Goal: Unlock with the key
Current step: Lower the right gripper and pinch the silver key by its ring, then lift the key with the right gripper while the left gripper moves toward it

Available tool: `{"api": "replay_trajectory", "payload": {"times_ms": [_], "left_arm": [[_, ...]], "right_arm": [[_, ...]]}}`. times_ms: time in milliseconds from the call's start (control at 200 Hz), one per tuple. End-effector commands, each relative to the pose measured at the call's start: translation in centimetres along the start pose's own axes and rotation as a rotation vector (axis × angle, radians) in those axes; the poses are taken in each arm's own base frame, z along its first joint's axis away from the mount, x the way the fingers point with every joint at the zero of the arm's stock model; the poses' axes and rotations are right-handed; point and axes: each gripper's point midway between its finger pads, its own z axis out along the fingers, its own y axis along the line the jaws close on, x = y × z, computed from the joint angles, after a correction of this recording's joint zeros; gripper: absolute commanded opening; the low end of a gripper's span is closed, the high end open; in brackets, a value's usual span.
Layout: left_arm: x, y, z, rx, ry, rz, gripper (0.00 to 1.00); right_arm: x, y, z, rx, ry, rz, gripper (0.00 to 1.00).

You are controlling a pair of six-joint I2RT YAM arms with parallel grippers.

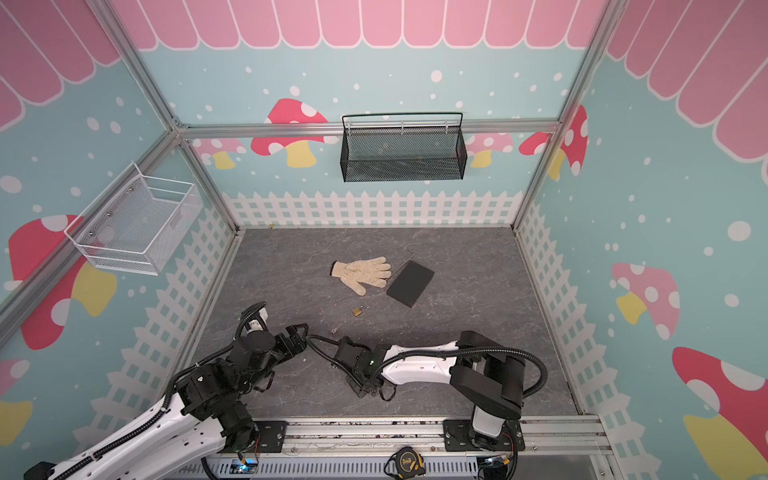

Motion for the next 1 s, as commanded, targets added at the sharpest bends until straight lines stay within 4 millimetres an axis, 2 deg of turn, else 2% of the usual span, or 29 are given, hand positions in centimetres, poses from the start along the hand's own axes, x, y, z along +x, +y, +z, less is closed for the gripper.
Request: {"api": "replay_trajectory", "payload": {"times_ms": [0, 340, 685, 996], "left_arm": [[0.3, 0.2, 0.1, -0.001, 0.004, -0.016, 1.0], [0.3, 0.2, 0.1, 0.006, 0.006, -0.023, 1.0], [0.2, -1.0, -0.2, 0.054, 0.018, -0.048, 1.0], [-0.4, -3.0, -0.8, 0.148, 0.019, -0.072, 1.0]], "right_arm": [[0.6, -0.1, 0.3, 0.003, 0.014, -0.017, 0.34], [1.6, -0.7, 0.5, 0.015, 0.028, -0.033, 0.17], [0.1, -0.5, -0.1, 0.0, -0.058, -0.033, 0.0], [-2.2, -0.9, -2.8, -0.041, -0.22, 0.013, 0.0]]}}
